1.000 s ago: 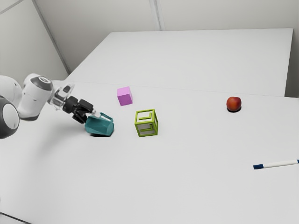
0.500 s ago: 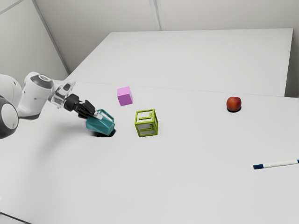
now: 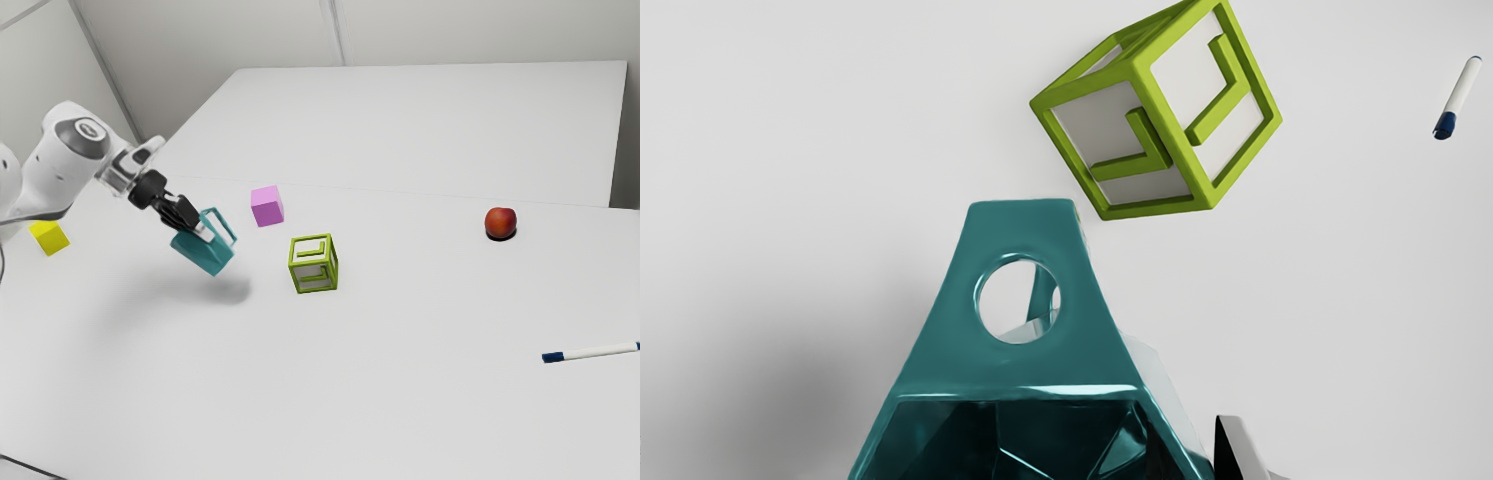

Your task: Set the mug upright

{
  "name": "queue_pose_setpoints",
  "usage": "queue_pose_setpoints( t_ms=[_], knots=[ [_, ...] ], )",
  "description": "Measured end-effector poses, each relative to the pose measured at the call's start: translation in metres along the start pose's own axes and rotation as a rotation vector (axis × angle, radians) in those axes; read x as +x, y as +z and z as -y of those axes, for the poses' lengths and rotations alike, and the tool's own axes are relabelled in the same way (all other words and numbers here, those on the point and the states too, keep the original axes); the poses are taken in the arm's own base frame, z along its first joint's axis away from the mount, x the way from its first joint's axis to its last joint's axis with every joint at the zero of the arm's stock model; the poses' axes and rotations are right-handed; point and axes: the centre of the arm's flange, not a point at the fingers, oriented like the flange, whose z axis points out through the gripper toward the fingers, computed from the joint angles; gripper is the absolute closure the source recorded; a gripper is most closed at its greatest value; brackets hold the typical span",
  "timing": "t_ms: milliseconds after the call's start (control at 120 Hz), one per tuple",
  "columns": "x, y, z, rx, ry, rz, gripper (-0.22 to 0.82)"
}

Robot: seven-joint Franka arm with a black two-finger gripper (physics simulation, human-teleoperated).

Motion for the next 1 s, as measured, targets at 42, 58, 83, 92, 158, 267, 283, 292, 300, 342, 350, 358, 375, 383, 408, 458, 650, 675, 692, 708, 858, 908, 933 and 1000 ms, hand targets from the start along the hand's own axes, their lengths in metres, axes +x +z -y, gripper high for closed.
queue_pose_setpoints(
  t_ms=[42,58,83,92,158,267,283,292,300,342,350,358,375,383,408,458,650,675,692,708,858,908,933,1000],
  knots=[
    [-0.001,0.002,-0.013,0.032,0.013,0.027,0.76],
    [0.000,0.003,-0.017,0.044,0.019,0.036,0.76],
    [0.001,0.003,-0.025,0.064,0.029,0.052,0.76],
    [0.002,0.004,-0.028,0.071,0.033,0.056,0.76],
    [0.007,0.009,-0.045,0.124,0.055,0.093,0.77],
    [0.005,0.020,-0.069,0.202,0.068,0.140,0.77],
    [0.005,0.021,-0.073,0.215,0.072,0.146,0.77],
    [0.006,0.022,-0.075,0.221,0.073,0.149,0.77],
    [0.006,0.023,-0.077,0.227,0.074,0.153,0.77],
    [0.007,0.027,-0.086,0.255,0.080,0.168,0.77],
    [0.008,0.028,-0.087,0.260,0.081,0.171,0.77],
    [0.008,0.029,-0.089,0.265,0.082,0.174,0.77],
    [0.008,0.031,-0.093,0.276,0.083,0.181,0.77],
    [0.008,0.031,-0.094,0.281,0.084,0.184,0.77],
    [0.008,0.033,-0.100,0.297,0.085,0.192,0.77],
    [0.007,0.036,-0.109,0.331,0.086,0.207,0.77],
    [-0.004,0.056,-0.133,0.448,0.071,0.238,0.77],
    [-0.006,0.059,-0.136,0.461,0.070,0.238,0.77],
    [-0.007,0.061,-0.138,0.469,0.070,0.237,0.77],
    [-0.008,0.063,-0.140,0.477,0.069,0.236,0.77],
    [-0.016,0.074,-0.147,0.541,0.047,0.203,0.77],
    [-0.017,0.070,-0.146,0.569,0.033,0.186,0.77],
    [-0.019,0.070,-0.145,0.580,0.026,0.179,0.77],
    [-0.023,0.074,-0.143,0.602,0.008,0.160,0.77]
  ],
)
